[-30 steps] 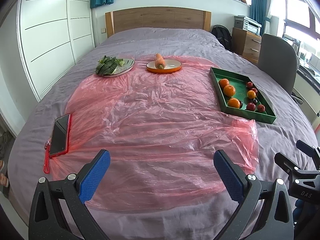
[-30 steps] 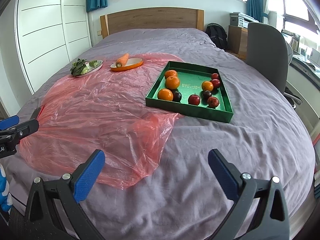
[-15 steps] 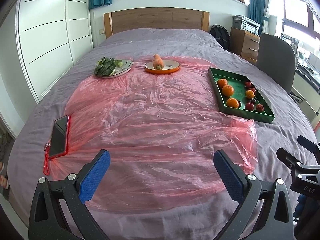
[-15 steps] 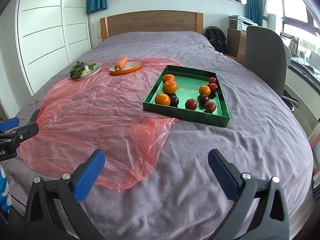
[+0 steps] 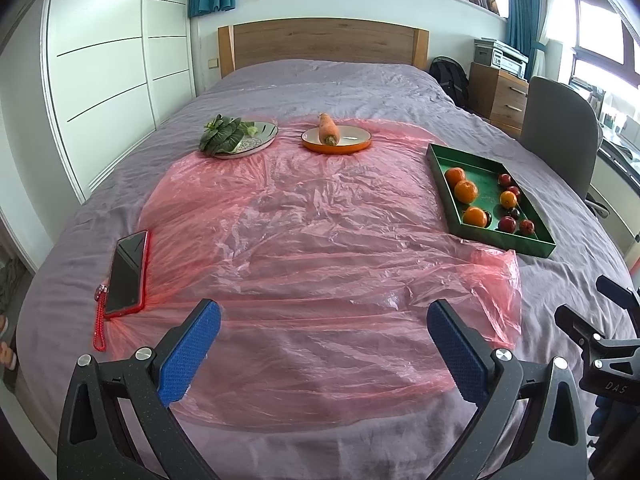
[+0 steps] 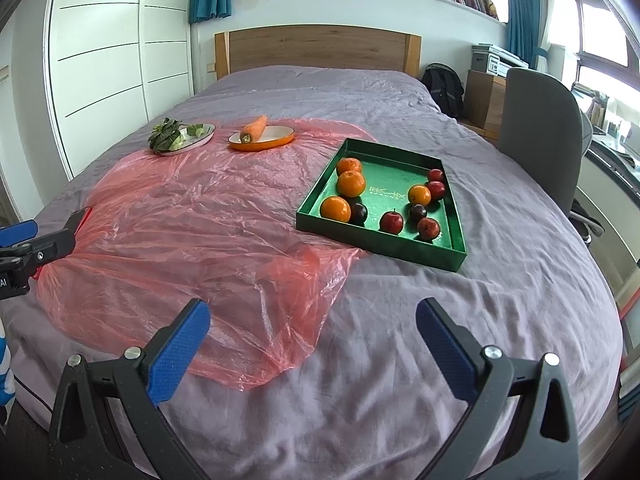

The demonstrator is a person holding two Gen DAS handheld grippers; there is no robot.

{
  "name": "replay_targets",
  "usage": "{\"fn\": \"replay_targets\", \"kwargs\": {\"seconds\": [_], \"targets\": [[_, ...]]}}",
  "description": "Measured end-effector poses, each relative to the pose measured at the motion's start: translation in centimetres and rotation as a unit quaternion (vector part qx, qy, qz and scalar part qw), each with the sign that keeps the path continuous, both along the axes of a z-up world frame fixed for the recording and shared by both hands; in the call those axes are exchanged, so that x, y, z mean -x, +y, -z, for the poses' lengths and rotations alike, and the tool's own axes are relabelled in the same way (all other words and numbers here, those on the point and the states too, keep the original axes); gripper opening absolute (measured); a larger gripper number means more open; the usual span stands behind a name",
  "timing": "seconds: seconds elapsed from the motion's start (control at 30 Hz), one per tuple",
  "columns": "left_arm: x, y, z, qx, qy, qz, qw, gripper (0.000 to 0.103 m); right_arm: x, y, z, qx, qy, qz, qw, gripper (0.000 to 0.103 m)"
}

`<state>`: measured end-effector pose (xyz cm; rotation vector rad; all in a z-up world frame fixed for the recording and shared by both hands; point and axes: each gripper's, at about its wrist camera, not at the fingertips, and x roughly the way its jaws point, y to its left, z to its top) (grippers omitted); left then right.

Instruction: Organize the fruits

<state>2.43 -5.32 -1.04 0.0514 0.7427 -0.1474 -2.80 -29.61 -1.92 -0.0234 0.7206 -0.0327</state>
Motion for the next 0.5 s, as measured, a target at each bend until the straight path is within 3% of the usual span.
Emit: {"fn": "replay_targets", "kwargs": {"seconds": [0.5], "targets": [[-0.14, 0.18, 0.01, 0.002, 0.000, 0.000, 1.0000, 0.102, -0.18, -0.16, 0.44, -0.003, 0.003, 0.002, 1.000, 0.103]]}}
